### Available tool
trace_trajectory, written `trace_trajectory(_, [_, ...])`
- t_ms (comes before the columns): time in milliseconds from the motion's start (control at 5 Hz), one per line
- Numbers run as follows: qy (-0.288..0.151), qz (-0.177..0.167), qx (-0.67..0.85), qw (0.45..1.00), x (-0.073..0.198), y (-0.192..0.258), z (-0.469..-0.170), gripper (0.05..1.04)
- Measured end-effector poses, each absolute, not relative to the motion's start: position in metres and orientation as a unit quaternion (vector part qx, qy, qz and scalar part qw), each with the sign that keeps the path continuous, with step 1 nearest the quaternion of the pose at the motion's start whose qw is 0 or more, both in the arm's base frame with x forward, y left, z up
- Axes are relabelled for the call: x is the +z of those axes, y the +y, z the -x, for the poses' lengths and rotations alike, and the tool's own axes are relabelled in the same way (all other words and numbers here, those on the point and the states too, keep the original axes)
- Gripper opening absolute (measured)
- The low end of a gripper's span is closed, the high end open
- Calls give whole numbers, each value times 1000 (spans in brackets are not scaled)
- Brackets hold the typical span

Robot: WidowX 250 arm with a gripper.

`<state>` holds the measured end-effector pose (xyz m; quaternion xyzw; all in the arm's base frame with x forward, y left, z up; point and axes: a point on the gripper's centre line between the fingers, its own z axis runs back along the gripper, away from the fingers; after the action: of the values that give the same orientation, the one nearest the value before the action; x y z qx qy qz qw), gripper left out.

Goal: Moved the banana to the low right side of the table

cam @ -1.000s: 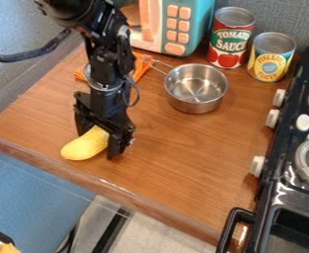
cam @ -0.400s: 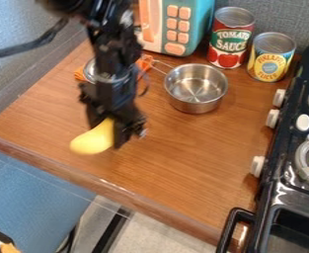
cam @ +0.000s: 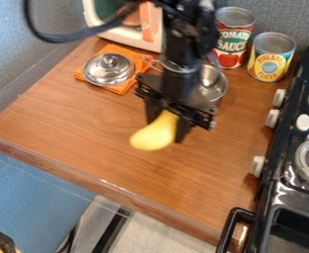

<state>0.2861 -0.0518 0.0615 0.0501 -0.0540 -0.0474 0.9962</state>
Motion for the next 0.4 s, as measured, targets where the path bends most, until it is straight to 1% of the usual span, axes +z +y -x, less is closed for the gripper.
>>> trace_trajectory(200, [-49,-53,-35,997,48,-74,-283,564])
trace_trajectory(400, [-43,-52,-6,998,33,-78,-279,564])
